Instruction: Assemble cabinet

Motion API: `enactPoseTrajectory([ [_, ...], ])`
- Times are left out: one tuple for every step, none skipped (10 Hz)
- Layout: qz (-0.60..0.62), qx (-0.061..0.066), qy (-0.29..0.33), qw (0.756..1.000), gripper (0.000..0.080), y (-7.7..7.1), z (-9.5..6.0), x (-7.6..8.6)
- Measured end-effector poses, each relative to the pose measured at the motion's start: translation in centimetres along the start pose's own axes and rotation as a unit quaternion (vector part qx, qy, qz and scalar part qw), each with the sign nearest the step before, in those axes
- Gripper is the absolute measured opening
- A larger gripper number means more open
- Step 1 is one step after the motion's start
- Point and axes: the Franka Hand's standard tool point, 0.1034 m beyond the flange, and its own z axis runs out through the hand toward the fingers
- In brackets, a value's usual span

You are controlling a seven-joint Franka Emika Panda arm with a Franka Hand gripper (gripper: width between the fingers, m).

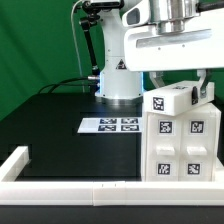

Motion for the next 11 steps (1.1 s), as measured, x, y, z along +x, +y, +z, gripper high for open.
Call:
enactPoseTrajectory([
  [0.037, 0.001, -0.002, 0.999, 0.0557, 0.01, 0.02, 0.01],
  [0.069, 0.002, -0.004, 0.998, 0.0557, 0.02, 0.02, 0.01],
  [0.114, 0.003, -0.005, 0.993, 0.0557, 0.03, 0.03, 0.03],
  [0.152, 0.003, -0.007, 0.988, 0.0557, 0.04, 0.05, 0.03],
  [0.175, 0.001, -0.009, 0.985, 0.0557, 0.13, 0.05, 0.06],
  [0.194, 0.001, -0.013, 0.981, 0.0557, 0.11, 0.01, 0.08],
  [0.228, 0.002, -0.014, 0.974, 0.0557, 0.07, 0.01, 0.08],
  [0.256, 0.002, -0.014, 0.967, 0.0557, 0.07, 0.01, 0.09],
  [0.271, 0.003, -0.015, 0.963, 0.0557, 0.07, 0.01, 0.09],
  [0.33, 0.01, -0.016, 0.944, 0.0557, 0.07, 0.07, 0.09],
  [0.393, 0.021, -0.015, 0.919, 0.0557, 0.22, 0.2, -0.09],
])
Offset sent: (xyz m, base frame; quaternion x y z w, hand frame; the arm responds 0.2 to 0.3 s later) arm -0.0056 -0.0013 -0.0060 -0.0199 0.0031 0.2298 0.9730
